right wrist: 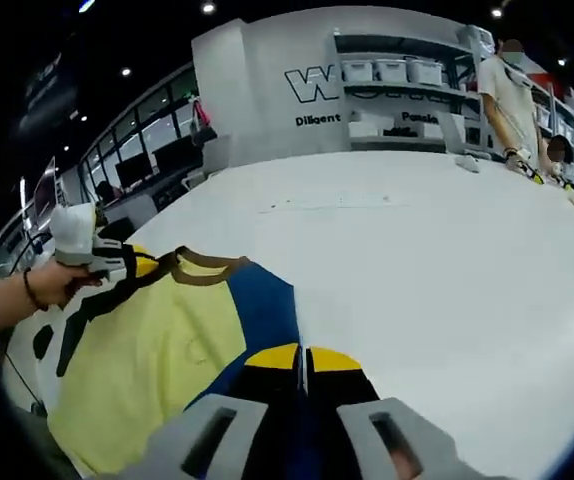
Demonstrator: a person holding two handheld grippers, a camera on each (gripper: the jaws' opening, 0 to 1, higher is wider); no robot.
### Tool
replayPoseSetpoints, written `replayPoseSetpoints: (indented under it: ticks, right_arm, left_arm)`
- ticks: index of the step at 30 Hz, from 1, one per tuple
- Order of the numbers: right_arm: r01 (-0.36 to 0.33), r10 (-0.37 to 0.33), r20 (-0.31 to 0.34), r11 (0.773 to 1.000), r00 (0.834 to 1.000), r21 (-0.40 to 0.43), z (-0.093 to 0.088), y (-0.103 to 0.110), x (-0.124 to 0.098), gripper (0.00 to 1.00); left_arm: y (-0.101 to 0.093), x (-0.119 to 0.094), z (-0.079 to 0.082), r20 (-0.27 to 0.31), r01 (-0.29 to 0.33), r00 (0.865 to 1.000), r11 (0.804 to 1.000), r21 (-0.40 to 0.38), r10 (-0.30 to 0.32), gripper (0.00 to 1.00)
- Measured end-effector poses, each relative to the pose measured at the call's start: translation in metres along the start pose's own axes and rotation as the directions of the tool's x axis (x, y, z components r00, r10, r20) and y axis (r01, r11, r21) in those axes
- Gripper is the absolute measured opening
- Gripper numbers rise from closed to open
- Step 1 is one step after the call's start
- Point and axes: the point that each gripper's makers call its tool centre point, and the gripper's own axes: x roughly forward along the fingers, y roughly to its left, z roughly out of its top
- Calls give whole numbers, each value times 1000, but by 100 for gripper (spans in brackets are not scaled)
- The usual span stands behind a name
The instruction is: Fold the garment on the visible template until the final outline fits inside the template.
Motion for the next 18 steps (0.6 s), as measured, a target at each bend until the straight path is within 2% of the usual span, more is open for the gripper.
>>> replayPoseSetpoints:
  ticks: [7, 10, 18]
  right_arm:
    - [0, -1, -32, 1000, 999, -18, -9, 0, -6, 6]
    - [17, -18, -61, 1000, 998, -18, -15, -3, -8, 13]
    - [7, -7, -97, 1000, 995, -2, -26, -6, -9, 12]
  left_arm:
    - [-6, -27, -7, -1, 14, 1000, 1000, -9, -14, 17]
    - [-10, -39, -13, -12, 20, 1000, 1000, -14, -21, 16]
    - [-37, -66, -21, -3, 103, 995, 993, -52, -103, 17]
